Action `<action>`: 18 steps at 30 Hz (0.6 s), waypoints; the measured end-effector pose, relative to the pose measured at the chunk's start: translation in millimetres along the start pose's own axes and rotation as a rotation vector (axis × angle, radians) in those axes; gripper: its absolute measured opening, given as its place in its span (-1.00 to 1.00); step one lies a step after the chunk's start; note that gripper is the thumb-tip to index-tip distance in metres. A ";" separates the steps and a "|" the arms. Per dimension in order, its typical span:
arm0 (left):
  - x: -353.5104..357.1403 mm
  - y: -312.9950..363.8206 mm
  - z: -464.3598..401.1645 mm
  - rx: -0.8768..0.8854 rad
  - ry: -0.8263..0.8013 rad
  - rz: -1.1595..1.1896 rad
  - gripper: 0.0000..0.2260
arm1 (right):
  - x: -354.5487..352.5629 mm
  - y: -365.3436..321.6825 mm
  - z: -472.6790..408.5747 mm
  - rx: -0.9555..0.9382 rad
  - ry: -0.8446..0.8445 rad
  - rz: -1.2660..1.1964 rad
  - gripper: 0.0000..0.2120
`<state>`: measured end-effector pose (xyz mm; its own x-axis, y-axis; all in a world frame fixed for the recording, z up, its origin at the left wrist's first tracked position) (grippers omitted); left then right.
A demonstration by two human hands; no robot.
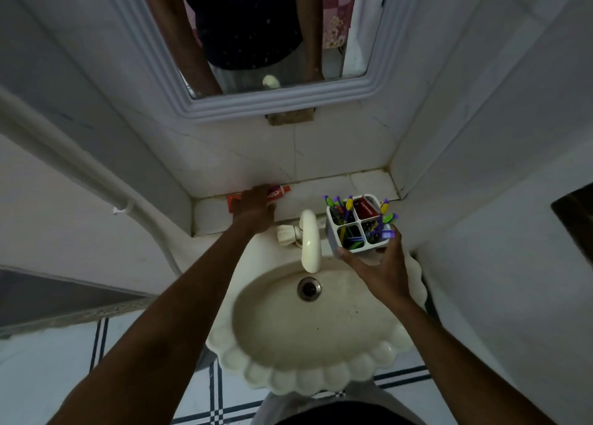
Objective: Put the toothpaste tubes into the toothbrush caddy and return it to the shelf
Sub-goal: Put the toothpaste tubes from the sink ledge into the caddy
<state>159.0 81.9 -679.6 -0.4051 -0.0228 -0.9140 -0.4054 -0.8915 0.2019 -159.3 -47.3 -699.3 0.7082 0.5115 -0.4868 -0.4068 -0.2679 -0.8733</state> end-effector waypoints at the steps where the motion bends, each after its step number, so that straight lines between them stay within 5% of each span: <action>1: 1.3 1.2 -2.5 -0.021 -0.005 -0.055 -0.48 | 0.7 -0.3 0.1 -0.003 0.001 0.000 0.25; 10: 8.5 2.4 3.3 0.008 0.035 -0.210 -0.50 | 2.5 -0.4 -0.5 -0.014 0.014 -0.012 0.26; 18: -52.7 12.9 45.3 0.085 0.256 0.485 -0.75 | 2.9 0.2 0.9 -0.001 0.002 0.008 0.27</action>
<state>138.0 92.2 -612.9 -0.3543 -0.5400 -0.7634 -0.2913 -0.7120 0.6388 -157.8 -45.1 -700.9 0.7059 0.5078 -0.4938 -0.4119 -0.2728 -0.8694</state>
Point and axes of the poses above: each hand's wrist, its own z-axis away from the middle knuckle, its own x-axis out of the palm, y = z × x, the point moved 8 cm from there along -z, towards the middle knuckle, and after that the axes turned 14 degrees about -x, right-handed, at the moved point
